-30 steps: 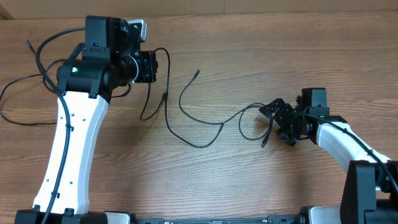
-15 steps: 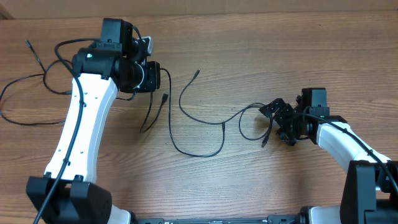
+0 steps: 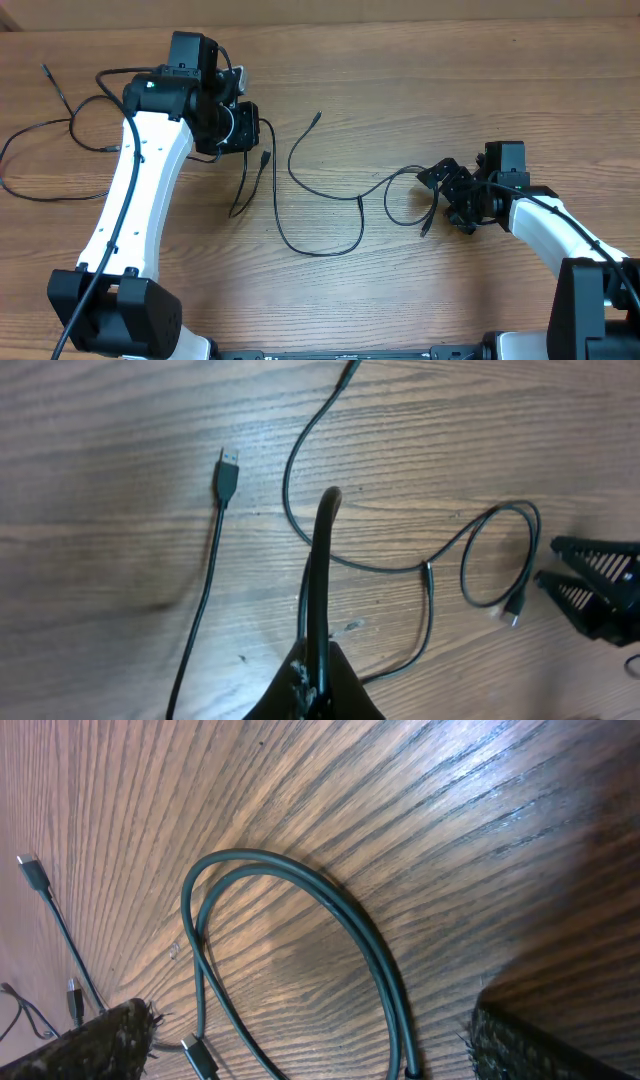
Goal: Untangle cables
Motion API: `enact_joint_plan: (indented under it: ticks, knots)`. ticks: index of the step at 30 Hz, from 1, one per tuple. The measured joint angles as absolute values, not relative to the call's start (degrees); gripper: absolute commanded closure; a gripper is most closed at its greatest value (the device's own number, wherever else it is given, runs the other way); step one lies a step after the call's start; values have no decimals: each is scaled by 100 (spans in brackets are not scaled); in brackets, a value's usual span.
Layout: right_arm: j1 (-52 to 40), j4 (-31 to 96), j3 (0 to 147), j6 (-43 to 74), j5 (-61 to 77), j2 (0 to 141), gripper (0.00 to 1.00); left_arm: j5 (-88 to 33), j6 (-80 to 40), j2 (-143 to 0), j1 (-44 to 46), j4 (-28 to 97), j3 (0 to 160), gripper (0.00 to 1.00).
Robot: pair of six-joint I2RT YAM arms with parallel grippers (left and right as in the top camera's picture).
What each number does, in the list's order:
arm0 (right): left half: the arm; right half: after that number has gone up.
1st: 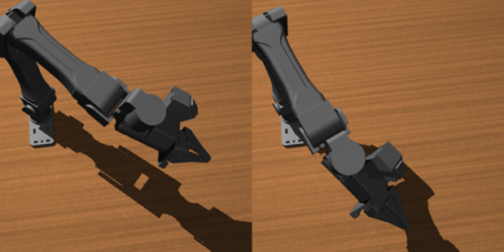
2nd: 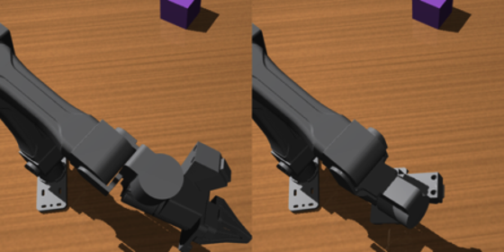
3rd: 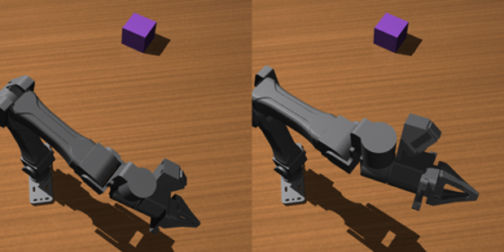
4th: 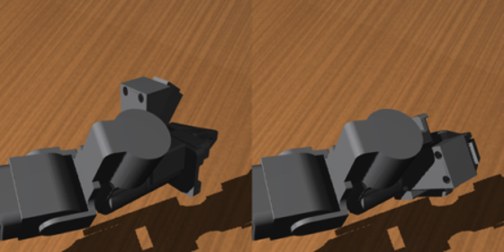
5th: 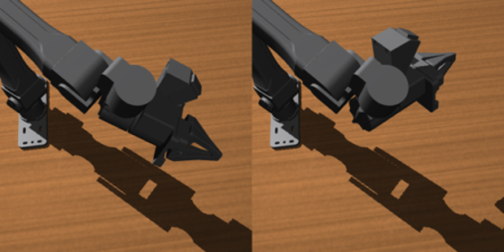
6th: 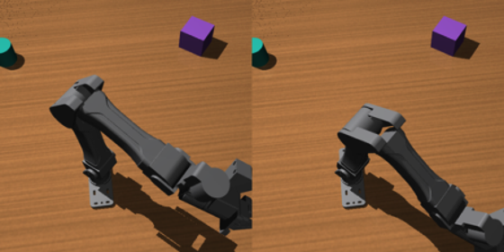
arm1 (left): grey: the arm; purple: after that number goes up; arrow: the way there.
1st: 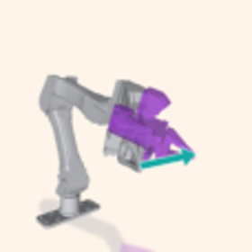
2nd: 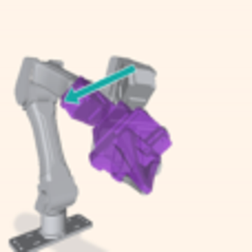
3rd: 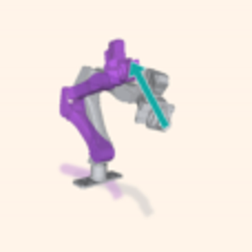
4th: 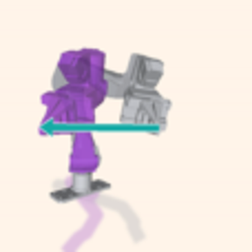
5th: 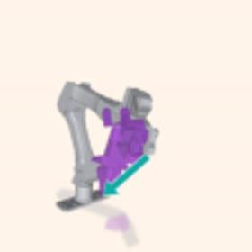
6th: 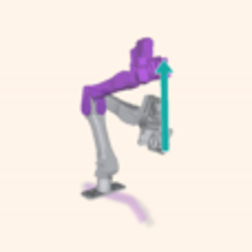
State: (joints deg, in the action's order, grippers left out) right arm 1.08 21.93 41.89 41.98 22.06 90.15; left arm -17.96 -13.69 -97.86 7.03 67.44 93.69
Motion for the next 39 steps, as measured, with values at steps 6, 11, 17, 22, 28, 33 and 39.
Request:
enact_joint_plan:
  ticks: [6,11,17,22,28,33,39]
  knots:
    - [108,2191,4189,4200,2204,9015,0,-1798,-1767,-9786,764,6807,9369,96]
    - [108,2191,4189,4200,2204,9015,0,-1857,-1918,-9786,1011,6952,9369,96]
    - [108,2193,4189,4198,2204,9013,0,-1975,-2091,-9786,1050,6302,9369,96]
    - [108,2206,4191,4198,2204,9011,0,-2060,-2412,-9786,480,4823,9376,96]
    - [108,2211,4191,4198,2202,9006,0,-2405,-2550,-9784,-191,2432,9393,96]
    - [108,2213,4191,4200,2200,9006,0,-1487,-2543,-9784,-432,2532,9408,96]
    - [108,2213,4191,4202,2202,9006,0,698,-2536,-9929,-438,3675,9413,96]
